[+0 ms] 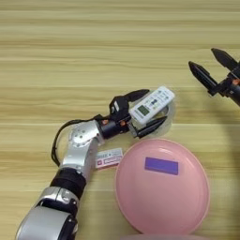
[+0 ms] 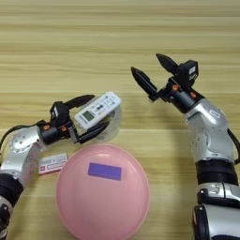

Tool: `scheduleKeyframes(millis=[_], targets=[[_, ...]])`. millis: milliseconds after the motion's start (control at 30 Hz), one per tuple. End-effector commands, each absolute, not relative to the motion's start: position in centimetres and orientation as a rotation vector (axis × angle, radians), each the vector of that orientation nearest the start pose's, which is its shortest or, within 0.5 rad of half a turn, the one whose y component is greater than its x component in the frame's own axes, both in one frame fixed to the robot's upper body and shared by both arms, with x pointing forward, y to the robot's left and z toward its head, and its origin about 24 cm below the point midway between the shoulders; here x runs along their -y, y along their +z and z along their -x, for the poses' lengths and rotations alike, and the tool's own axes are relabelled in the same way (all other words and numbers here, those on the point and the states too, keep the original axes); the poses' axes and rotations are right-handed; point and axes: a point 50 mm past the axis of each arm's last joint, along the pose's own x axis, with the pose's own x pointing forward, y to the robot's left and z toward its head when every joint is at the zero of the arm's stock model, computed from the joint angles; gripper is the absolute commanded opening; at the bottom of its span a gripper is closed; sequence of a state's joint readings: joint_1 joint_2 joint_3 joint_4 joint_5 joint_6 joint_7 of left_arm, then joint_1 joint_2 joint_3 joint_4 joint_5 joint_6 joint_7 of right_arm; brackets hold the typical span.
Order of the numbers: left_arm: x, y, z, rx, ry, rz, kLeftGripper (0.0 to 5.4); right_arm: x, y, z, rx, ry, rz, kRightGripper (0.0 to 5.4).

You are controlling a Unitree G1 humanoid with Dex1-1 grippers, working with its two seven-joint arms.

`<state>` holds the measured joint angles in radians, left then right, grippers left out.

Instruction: Move the objects on the table

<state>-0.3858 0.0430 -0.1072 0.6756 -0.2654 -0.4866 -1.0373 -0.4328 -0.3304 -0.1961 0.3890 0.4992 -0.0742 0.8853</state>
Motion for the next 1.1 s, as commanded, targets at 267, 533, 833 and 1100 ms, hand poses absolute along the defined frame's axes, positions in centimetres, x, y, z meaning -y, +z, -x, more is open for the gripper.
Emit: scheduleKeyframes(millis=[267,533,833,1100], targets=[[-8.4,4.9,-28.3,0.294,-1.126,0.08,5.38,20.8,12.0,-31.9,0.309,0.713,-0.135,5.4],[-10.4,6.6,-28.0,0.354,-1.11,0.031,5.38,20.4,12.0,-31.9,0.313,0.714,-0.142,5.4],[-13.6,8.3,-26.3,0.362,-1.148,-0.074,5.38,19.7,11.9,-31.7,0.368,0.669,-0.186,5.4],[-17.2,8.7,-24.7,0.294,-1.176,-0.196,5.38,19.6,12.1,-32.0,0.42,0.534,-0.103,5.4]])
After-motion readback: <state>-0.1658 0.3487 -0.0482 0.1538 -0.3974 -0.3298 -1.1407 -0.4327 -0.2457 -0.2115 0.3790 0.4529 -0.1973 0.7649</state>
